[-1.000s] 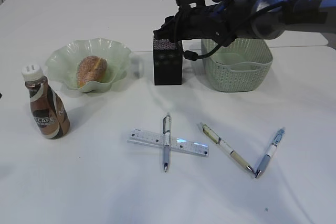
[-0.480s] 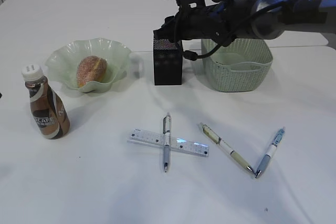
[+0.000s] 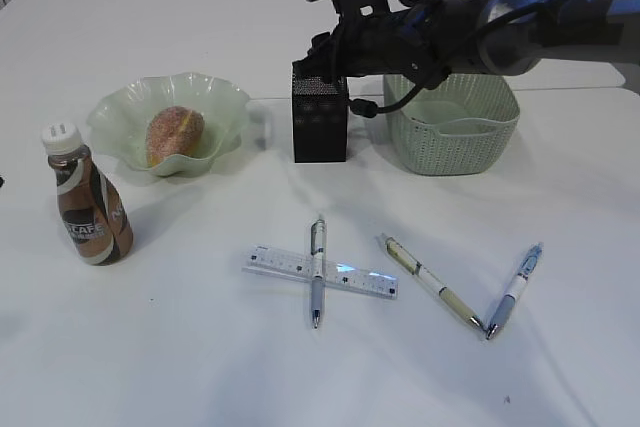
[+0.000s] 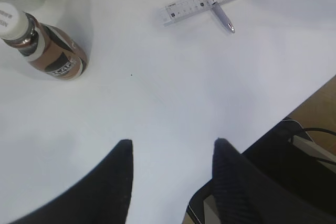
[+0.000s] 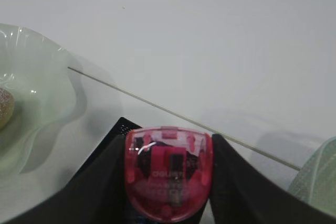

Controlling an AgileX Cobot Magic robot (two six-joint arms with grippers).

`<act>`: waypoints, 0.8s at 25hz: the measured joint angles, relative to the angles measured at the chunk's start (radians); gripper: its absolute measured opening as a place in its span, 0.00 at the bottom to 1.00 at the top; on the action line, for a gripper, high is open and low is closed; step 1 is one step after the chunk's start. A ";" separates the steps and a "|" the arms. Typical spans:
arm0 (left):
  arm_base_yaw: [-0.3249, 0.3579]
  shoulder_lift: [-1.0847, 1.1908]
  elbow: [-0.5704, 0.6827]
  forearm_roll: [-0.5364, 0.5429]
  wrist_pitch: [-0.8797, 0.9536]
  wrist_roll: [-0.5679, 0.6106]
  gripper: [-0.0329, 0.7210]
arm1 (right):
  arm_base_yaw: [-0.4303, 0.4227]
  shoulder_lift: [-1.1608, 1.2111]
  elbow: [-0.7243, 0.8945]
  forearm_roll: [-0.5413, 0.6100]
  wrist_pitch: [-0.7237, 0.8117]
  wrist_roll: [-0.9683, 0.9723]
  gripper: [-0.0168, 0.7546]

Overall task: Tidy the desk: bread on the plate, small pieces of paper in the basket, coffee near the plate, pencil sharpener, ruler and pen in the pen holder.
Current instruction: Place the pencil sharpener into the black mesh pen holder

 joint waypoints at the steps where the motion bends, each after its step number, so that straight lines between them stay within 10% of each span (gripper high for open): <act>1: 0.000 0.000 0.000 0.000 0.000 0.000 0.50 | 0.000 0.000 0.000 -0.007 0.000 0.000 0.50; 20: 0.000 0.000 0.000 0.000 -0.002 0.000 0.50 | 0.020 -0.023 0.000 -0.033 -0.003 0.001 0.56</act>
